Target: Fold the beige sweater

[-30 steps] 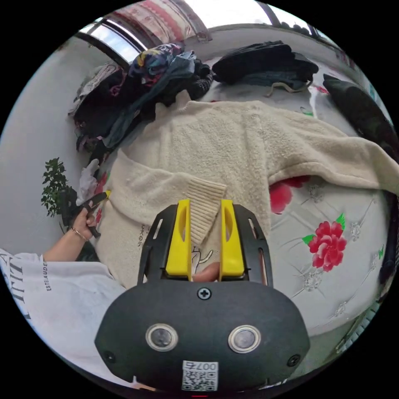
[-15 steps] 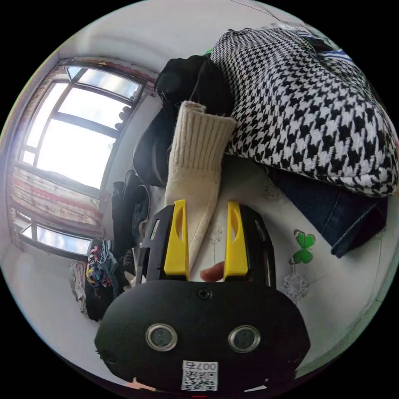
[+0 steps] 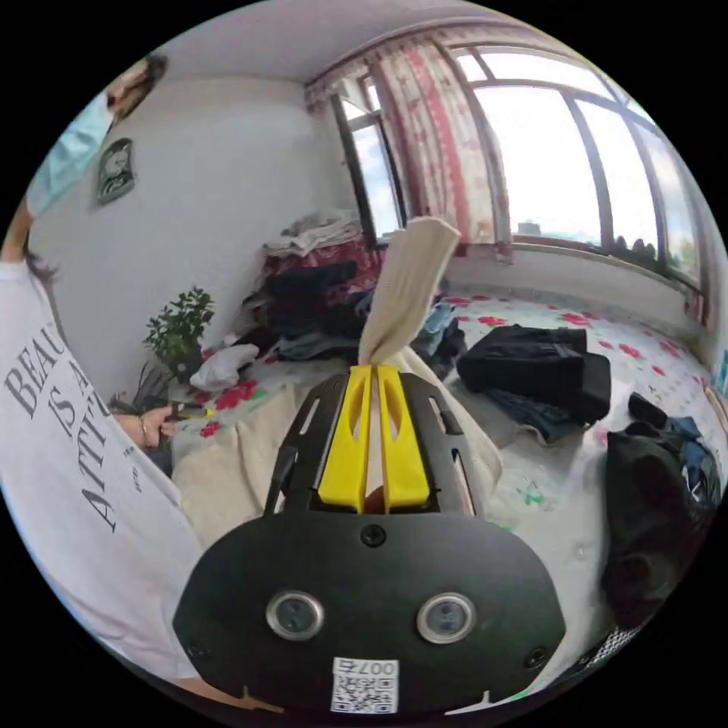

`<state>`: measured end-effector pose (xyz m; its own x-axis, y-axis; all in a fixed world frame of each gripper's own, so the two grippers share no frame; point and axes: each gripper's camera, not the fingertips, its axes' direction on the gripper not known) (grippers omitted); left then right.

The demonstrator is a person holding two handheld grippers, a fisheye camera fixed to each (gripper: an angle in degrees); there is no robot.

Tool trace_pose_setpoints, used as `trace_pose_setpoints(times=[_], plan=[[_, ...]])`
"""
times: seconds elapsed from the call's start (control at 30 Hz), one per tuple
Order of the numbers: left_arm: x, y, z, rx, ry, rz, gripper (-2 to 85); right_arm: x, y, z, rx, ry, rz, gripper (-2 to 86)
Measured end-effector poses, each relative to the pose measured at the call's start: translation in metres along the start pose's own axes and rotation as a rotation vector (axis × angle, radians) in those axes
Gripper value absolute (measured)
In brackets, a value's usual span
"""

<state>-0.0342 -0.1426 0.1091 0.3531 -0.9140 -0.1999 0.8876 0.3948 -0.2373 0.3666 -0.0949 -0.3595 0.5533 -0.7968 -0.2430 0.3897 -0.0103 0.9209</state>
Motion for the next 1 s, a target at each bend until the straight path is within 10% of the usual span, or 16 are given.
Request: trace_pose_setpoints(times=[0.23,0.5,0.83,1.0], plan=[[0.002,-0.043,0.013,0.014,0.069,0.124,4.8,-0.138,0.078,0.156,-0.524,-0.426,0.009,3.4],[0.055,-0.159,0.093,-0.072,0.297,0.34,10.6,-0.023,0.002,0.19,-0.395,-0.057,0.211,5.7],[0.168,-0.258,0.274,-0.381,0.374,0.465,14.7,0.106,-0.068,0.35,-0.534,-0.157,0.505,7.2],[0.174,-0.255,0.298,-0.368,0.372,0.454,3.4,0.114,-0.051,0.394,-0.603,-0.185,0.549,4.7]])
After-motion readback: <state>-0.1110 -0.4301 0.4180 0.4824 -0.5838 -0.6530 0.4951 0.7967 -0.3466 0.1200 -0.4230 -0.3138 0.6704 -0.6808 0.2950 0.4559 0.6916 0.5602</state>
